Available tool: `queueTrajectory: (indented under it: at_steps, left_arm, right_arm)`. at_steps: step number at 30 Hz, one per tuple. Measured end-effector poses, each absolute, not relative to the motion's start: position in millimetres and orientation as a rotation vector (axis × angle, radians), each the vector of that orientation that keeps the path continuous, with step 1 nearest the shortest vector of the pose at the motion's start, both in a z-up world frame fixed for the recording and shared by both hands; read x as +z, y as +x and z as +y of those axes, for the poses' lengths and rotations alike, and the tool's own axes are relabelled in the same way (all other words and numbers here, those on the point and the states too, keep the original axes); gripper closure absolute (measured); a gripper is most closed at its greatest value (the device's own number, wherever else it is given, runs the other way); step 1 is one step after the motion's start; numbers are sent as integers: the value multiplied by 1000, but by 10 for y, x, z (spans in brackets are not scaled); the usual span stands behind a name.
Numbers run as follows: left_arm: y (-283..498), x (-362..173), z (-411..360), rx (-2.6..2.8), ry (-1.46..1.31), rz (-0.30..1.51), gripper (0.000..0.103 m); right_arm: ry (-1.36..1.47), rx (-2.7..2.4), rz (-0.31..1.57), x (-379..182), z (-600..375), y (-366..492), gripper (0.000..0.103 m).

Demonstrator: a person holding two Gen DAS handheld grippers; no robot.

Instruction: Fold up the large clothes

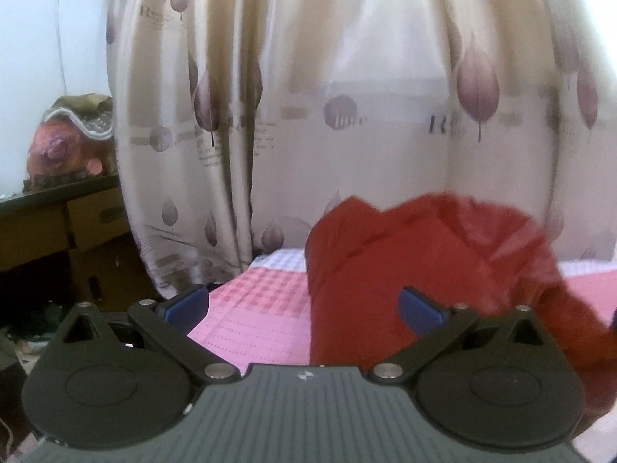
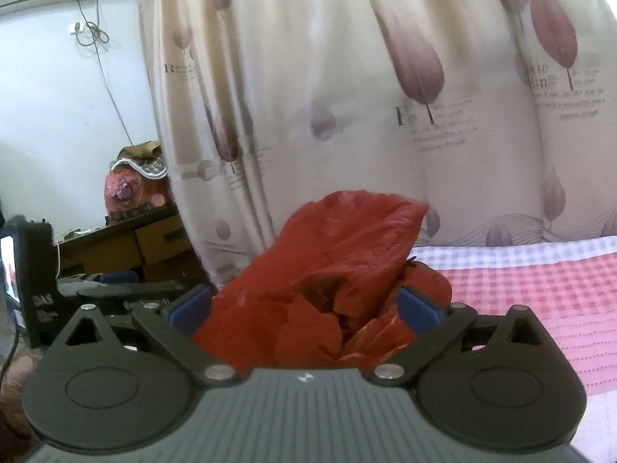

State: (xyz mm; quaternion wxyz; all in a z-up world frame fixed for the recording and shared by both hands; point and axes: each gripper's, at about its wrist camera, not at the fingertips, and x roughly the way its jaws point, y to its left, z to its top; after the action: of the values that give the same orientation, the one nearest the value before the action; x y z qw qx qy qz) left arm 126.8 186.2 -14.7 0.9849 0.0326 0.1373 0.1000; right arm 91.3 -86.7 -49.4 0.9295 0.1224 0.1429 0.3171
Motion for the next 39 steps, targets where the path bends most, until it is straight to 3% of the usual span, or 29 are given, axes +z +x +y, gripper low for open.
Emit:
queueTrajectory:
  at_steps: [14, 39]
  left_arm:
    - [959, 140, 1632, 148, 63, 214, 0]
    - [945, 38, 1586, 120, 52, 248, 0]
  right_arm:
    - [154, 508, 212, -398, -808, 670, 0]
    - [103, 507, 266, -457, -701, 668, 0]
